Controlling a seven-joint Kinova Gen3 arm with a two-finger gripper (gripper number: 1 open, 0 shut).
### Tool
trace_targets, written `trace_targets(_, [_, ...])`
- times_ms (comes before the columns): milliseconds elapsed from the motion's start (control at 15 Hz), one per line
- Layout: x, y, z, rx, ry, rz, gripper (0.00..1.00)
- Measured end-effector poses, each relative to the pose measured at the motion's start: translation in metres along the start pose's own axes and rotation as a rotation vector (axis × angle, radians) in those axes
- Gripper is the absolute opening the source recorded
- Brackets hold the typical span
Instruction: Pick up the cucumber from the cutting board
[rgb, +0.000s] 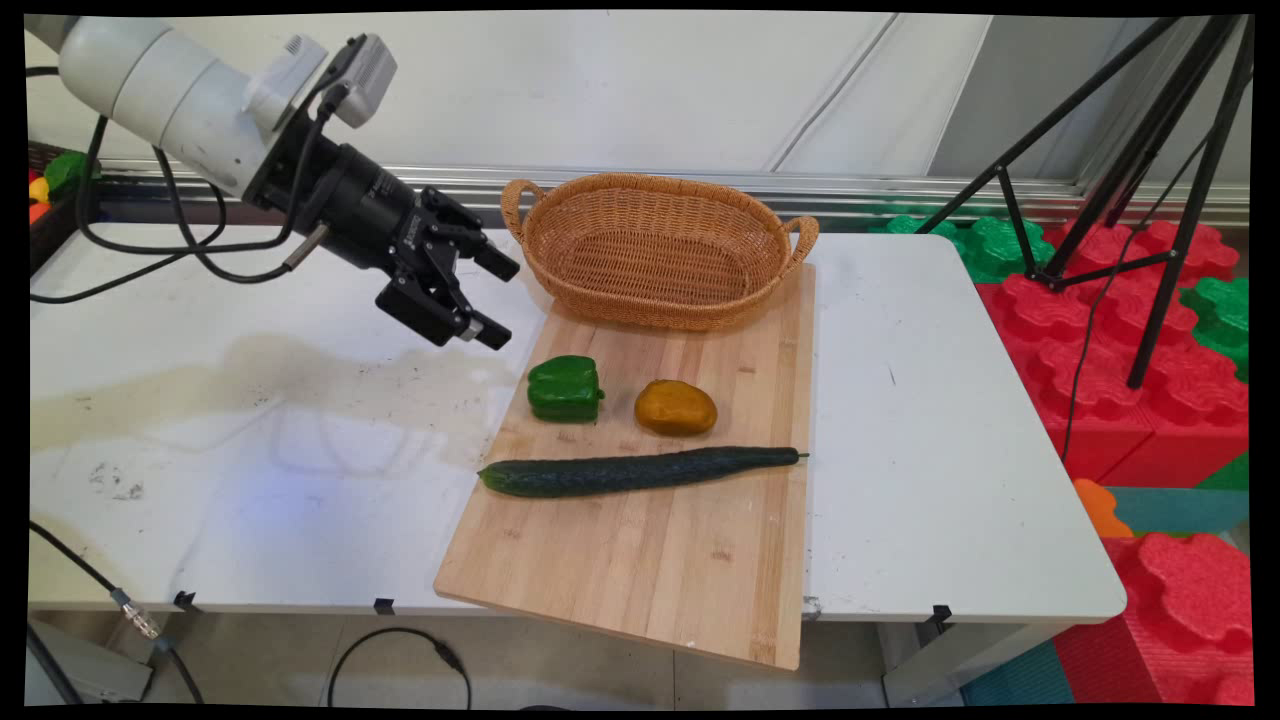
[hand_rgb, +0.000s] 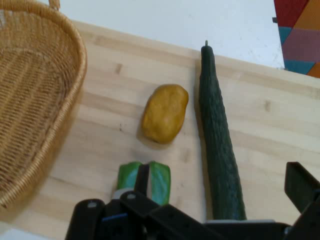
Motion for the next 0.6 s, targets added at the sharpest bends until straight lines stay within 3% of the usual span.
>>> trace_targets(600, [-0.036,0.029,0.049,-0.015,-0.141,-0.033,1.00])
